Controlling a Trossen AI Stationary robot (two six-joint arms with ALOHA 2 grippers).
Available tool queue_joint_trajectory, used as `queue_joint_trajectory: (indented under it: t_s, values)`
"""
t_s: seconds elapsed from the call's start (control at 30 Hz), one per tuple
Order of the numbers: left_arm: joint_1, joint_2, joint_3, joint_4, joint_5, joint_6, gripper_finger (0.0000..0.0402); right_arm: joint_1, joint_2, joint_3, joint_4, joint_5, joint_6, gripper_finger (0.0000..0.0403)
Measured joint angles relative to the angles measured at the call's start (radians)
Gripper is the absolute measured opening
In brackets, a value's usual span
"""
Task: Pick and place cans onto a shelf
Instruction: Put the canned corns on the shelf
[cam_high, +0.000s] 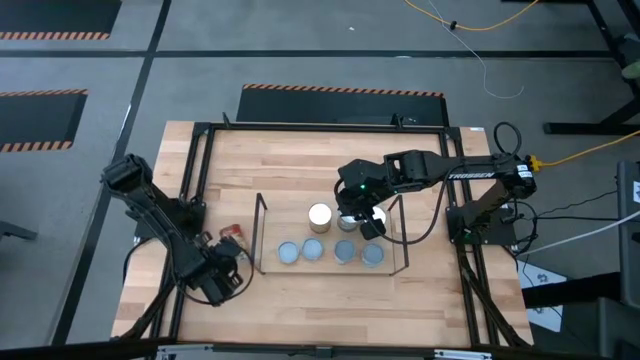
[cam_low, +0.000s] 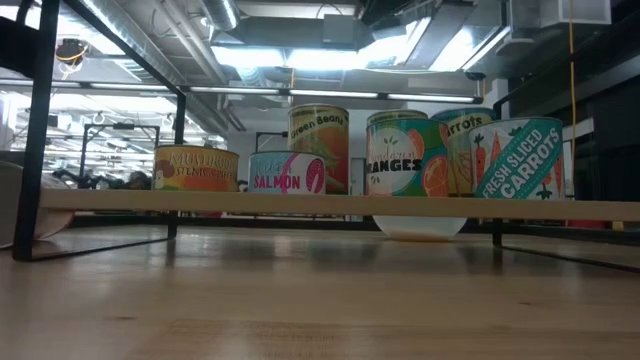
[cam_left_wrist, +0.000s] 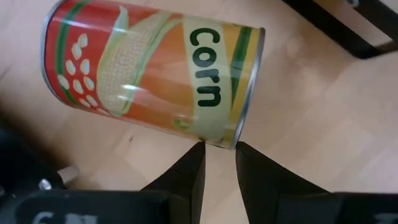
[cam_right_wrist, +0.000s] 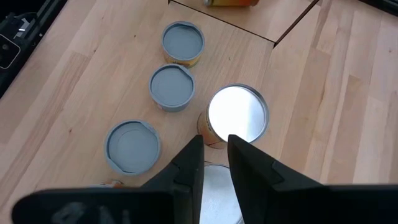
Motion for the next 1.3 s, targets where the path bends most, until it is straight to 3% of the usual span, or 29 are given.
queue_joint_trajectory:
  t_s: [0.63,0.83,1.1,1.3]
  values:
    - [0.000,0.010,0.000,-0.056,-0.003,-0.371,0.0082,0.000,0.000,0.000,0.000,0.000,0.000,0.0078]
    - [0.000,0.010,0.000,-0.086,-0.003,-0.381,0.0067,0.000,0.000,0.000,0.000,0.000,0.000,0.0078]
    - [0.000,0.010,0.000,-0.112,-0.004,-0.381,0.0006,0.000,0.000,0.000,0.000,0.000,-0.001,0.0078]
    - [0.000,0.010,0.000,-0.135,-0.008,-0.381,0.0002,0.000,0.000,0.000,0.000,0.000,-0.001,0.0078]
